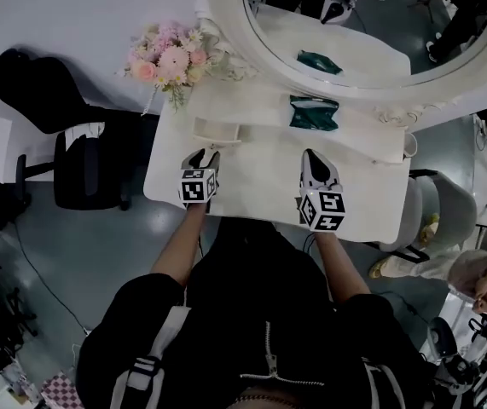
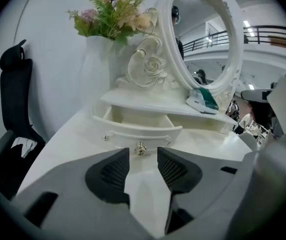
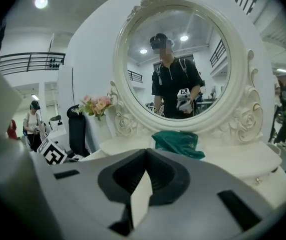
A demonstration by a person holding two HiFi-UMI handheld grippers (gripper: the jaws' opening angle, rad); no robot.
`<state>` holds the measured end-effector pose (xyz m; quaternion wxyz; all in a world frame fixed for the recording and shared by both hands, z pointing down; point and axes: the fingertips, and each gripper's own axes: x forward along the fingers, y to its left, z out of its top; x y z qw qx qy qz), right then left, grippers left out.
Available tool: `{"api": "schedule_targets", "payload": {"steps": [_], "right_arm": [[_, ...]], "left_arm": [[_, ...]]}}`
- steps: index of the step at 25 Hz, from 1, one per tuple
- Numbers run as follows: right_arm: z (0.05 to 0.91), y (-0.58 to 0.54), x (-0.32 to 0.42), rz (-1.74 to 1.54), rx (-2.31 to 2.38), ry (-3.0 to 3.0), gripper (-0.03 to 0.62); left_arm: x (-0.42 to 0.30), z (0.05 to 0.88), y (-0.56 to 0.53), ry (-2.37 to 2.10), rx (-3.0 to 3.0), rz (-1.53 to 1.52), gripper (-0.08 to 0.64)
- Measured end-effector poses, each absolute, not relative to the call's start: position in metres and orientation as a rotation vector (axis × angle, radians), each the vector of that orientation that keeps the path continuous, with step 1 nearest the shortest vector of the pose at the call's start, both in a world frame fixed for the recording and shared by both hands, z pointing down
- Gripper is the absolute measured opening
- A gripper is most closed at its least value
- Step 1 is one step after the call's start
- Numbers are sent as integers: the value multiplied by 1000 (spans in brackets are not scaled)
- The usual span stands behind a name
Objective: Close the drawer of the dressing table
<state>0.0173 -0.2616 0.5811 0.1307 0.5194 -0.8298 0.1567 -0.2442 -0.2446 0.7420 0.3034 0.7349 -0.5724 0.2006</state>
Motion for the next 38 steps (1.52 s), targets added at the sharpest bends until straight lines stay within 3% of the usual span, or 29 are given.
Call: {"api": "schedule_targets", "payload": {"steps": [11,15,38], "right_arm": [[573,-271,44,450,1610,-2364,2],[572,-273,50,450,1634,-2355,2],[570,-286,54,444,1644,-2361,2]], "left_arm": [[-243,766,-258,-1488,1899,564,149],[-241,765,-263,-1481,1888,539,97],[-243,745,-274,-1540,1936,513,95]]}}
